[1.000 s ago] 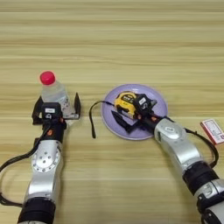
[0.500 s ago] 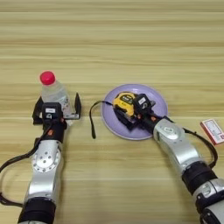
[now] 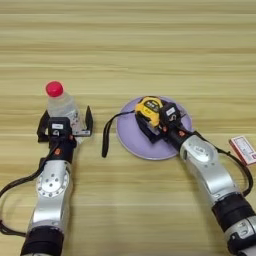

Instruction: Move the objects on the table

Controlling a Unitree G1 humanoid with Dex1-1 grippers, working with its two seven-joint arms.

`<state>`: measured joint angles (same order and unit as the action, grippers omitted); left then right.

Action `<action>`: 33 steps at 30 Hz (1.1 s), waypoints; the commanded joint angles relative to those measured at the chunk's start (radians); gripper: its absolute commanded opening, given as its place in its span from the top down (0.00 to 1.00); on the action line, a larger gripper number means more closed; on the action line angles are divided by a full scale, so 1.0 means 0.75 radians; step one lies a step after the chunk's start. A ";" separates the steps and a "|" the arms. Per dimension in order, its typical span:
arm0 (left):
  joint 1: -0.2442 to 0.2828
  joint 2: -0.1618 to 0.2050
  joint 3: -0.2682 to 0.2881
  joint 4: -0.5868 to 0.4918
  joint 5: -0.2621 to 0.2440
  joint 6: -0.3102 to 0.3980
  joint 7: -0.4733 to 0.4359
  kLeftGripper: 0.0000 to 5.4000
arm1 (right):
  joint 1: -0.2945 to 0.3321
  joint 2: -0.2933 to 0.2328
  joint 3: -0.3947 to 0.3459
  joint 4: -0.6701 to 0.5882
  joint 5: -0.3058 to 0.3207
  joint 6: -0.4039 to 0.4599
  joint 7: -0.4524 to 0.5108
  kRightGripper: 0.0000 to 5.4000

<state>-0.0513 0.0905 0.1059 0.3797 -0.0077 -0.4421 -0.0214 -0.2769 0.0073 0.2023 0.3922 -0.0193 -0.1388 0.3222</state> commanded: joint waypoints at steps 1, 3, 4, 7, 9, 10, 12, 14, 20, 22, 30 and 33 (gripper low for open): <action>0.013 -0.007 -0.005 -0.010 0.006 0.021 0.010 0.00 | 0.016 -0.008 -0.027 -0.104 0.006 0.020 -0.032 0.21; 0.016 -0.007 -0.005 -0.013 0.006 0.020 0.010 0.00 | 0.027 -0.010 -0.061 -0.155 0.005 0.024 -0.078 0.21; 0.018 -0.007 -0.006 -0.014 0.005 0.020 0.010 0.00 | 0.030 -0.011 -0.075 -0.169 0.007 0.026 -0.093 0.21; 0.019 -0.007 -0.006 -0.014 0.005 0.020 0.010 0.00 | 0.038 -0.015 -0.111 -0.196 0.012 0.032 -0.136 0.21; 0.019 -0.006 -0.006 -0.013 0.004 0.020 0.010 0.00 | 0.037 -0.021 -0.138 -0.203 0.007 0.032 -0.168 0.21; 0.019 -0.006 -0.006 -0.012 0.004 0.019 0.010 0.00 | 0.036 -0.022 -0.155 -0.205 0.015 0.034 -0.181 0.21; 0.018 -0.006 -0.005 -0.010 0.004 0.018 0.010 0.00 | 0.031 -0.027 -0.183 -0.206 0.027 0.038 -0.199 0.21; 0.017 -0.006 -0.005 -0.009 0.004 0.017 0.011 0.00 | 0.021 -0.034 -0.217 -0.199 0.039 0.040 -0.220 0.21; 0.015 -0.006 -0.005 -0.007 0.004 0.016 0.011 0.00 | -0.017 -0.066 -0.314 -0.124 0.039 0.027 -0.309 0.21; 0.015 -0.005 -0.004 -0.006 0.004 0.016 0.011 0.00 | -0.024 -0.074 -0.335 -0.102 0.036 0.028 -0.333 0.21; 0.011 -0.003 -0.002 -0.004 0.001 0.016 0.009 0.00 | -0.042 -0.110 -0.372 -0.009 0.007 0.049 -0.404 0.21; 0.010 -0.003 -0.003 -0.005 0.001 0.018 0.008 0.00 | -0.047 -0.119 -0.366 0.024 -0.007 0.057 -0.418 0.21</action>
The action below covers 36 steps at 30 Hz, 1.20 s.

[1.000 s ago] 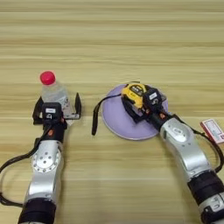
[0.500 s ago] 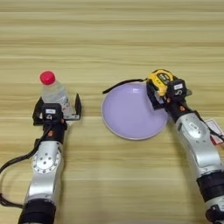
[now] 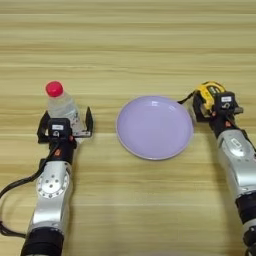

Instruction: Move the objects on the table

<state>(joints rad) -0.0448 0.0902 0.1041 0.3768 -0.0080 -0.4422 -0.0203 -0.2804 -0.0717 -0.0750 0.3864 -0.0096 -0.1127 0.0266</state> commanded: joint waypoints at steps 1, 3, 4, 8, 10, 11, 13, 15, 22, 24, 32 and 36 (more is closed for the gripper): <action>0.000 -0.002 0.000 -0.001 0.002 0.018 0.007 0.00 | -0.047 -0.017 0.007 0.049 -0.025 0.027 -0.025 0.21; 0.000 -0.002 -0.001 0.000 0.003 0.018 0.007 0.00 | -0.054 -0.021 0.014 0.079 -0.035 0.036 -0.030 0.21; 0.000 -0.002 -0.001 0.000 0.003 0.018 0.007 0.00 | -0.058 -0.022 0.016 0.091 -0.035 0.039 -0.028 0.21; 0.000 -0.002 -0.001 -0.001 0.003 0.018 0.007 0.00 | -0.069 -0.021 0.019 0.122 -0.034 0.043 -0.024 0.21; 0.000 -0.002 -0.001 -0.003 0.003 0.019 0.007 0.00 | -0.071 -0.021 0.023 0.129 -0.033 0.045 -0.020 0.21; -0.001 -0.002 -0.001 -0.002 0.003 0.019 0.007 0.00 | -0.071 -0.021 0.025 0.133 -0.035 0.045 -0.019 0.21; -0.001 -0.001 -0.001 -0.002 0.003 0.019 0.007 0.00 | -0.071 -0.020 0.029 0.139 -0.035 0.046 -0.016 0.21; -0.001 -0.001 -0.002 -0.004 0.003 0.020 0.007 0.00 | -0.072 -0.021 0.032 0.146 -0.037 0.049 -0.019 0.21; 0.003 -0.004 -0.004 -0.012 0.005 0.021 0.008 0.00 | -0.073 -0.023 0.035 0.158 -0.032 0.056 -0.015 0.21; 0.005 -0.004 -0.004 -0.013 0.005 0.021 0.008 0.00 | -0.072 -0.024 0.036 0.157 -0.032 0.058 -0.014 0.15; 0.009 -0.003 -0.002 -0.019 0.004 0.022 0.009 0.00 | -0.069 -0.026 0.034 0.159 -0.030 0.060 -0.017 0.01; 0.010 -0.003 0.000 -0.019 0.003 0.022 0.009 0.00 | -0.065 -0.025 0.030 0.150 -0.025 0.058 -0.017 0.00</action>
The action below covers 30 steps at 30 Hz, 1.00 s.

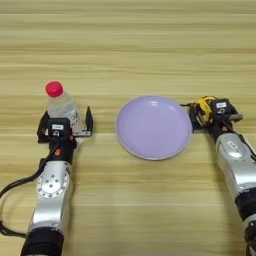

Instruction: Move the objects on the table

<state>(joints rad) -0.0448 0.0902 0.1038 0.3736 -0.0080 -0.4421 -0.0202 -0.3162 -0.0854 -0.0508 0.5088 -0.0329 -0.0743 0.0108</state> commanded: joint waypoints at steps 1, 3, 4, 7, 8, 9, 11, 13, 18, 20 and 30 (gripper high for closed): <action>0.010 -0.002 0.000 -0.015 0.002 0.022 0.009 0.00 | -0.016 -0.006 -0.003 -0.017 0.007 0.006 0.004 0.00; 0.011 -0.003 0.000 -0.016 0.002 0.022 0.008 0.00 | -0.013 -0.006 -0.004 -0.027 0.009 0.006 0.004 0.00; 0.012 -0.003 0.000 -0.017 0.002 0.022 0.008 0.00 | -0.011 -0.006 -0.004 -0.032 0.009 0.006 0.004 0.00; 0.013 -0.004 0.000 -0.018 0.003 0.021 0.009 0.00 | -0.006 -0.007 -0.004 -0.046 0.010 0.004 0.003 0.00; 0.014 -0.004 -0.001 -0.018 0.003 0.021 0.009 0.00 | -0.002 -0.008 -0.005 -0.059 0.009 -0.001 0.002 0.00; 0.014 -0.004 -0.001 -0.018 0.003 0.020 0.009 0.00 | 0.002 -0.008 -0.005 -0.074 0.009 -0.004 0.002 0.00; 0.015 -0.004 -0.001 -0.018 0.003 0.020 0.009 0.00 | 0.011 -0.008 -0.002 -0.106 0.006 -0.015 0.002 0.00; 0.015 -0.004 -0.001 -0.018 0.003 0.019 0.008 0.00 | 0.023 -0.008 0.002 -0.138 0.002 -0.018 0.001 0.00; 0.017 -0.006 -0.002 -0.020 0.003 0.019 0.009 0.00 | 0.051 -0.008 0.010 -0.204 -0.010 -0.012 -0.003 0.00; 0.019 -0.007 -0.003 -0.023 0.003 0.020 0.010 0.00 | 0.059 -0.008 0.010 -0.223 -0.010 -0.006 -0.003 0.00; 0.028 -0.011 -0.006 -0.036 0.007 0.026 0.013 0.00 | 0.069 -0.030 0.007 -0.276 -0.013 -0.014 0.009 0.00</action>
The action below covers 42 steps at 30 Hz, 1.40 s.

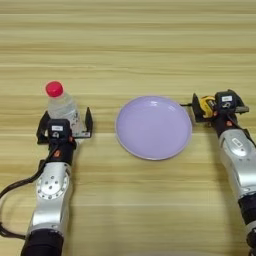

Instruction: Move the objects on the table

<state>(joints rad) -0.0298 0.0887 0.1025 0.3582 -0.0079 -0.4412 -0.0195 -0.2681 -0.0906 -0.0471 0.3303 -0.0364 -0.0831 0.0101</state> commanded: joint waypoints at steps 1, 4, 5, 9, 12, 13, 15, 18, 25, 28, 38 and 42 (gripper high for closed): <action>0.010 -0.009 -0.005 -0.018 0.006 0.025 0.013 0.00 | 0.008 -0.028 0.001 -0.050 -0.006 -0.005 0.015 0.00; 0.011 -0.010 -0.005 -0.018 0.007 0.024 0.015 0.00 | 0.025 -0.047 0.002 -0.074 -0.009 -0.017 0.023 0.00; 0.012 -0.010 -0.005 -0.017 0.007 0.024 0.015 0.00 | 0.034 -0.053 0.000 -0.081 -0.008 -0.022 0.025 0.00; 0.014 -0.011 -0.008 -0.020 0.006 0.024 0.016 0.00 | 0.070 -0.070 -0.014 -0.116 -0.002 -0.037 0.034 0.00; 0.015 -0.009 -0.009 -0.022 0.004 0.026 0.015 0.00 | 0.101 -0.082 -0.027 -0.136 0.000 -0.047 0.027 0.00; 0.016 -0.009 -0.009 -0.024 0.003 0.026 0.015 0.00 | 0.116 -0.086 -0.033 -0.146 0.000 -0.048 0.023 0.00; 0.018 -0.008 -0.009 -0.028 0.003 0.028 0.016 0.00 | 0.146 -0.096 -0.046 -0.172 -0.001 -0.056 0.018 0.00; 0.020 -0.005 -0.006 -0.034 0.000 0.031 0.017 0.00 | 0.200 -0.120 -0.071 -0.215 0.001 -0.066 0.025 0.00; 0.019 -0.006 -0.006 -0.035 -0.003 0.032 0.015 0.00 | 0.310 -0.177 -0.143 -0.299 0.027 -0.092 0.042 0.00; 0.018 -0.007 -0.006 -0.034 -0.004 0.032 0.015 0.00 | 0.343 -0.189 -0.178 -0.340 0.046 -0.087 0.036 0.00; 0.018 -0.008 -0.009 -0.036 -0.004 0.034 0.014 0.00 | 0.449 -0.210 -0.256 -0.459 0.098 -0.078 0.051 0.00; 0.024 -0.011 -0.010 -0.042 -0.002 0.036 0.017 0.00 | 0.487 -0.215 -0.301 -0.478 0.146 -0.060 0.068 0.00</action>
<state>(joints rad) -0.0179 0.0878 0.0959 0.3381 -0.0096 -0.4325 -0.0119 0.0754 -0.2396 -0.2489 -0.0107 0.0433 -0.1450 0.0503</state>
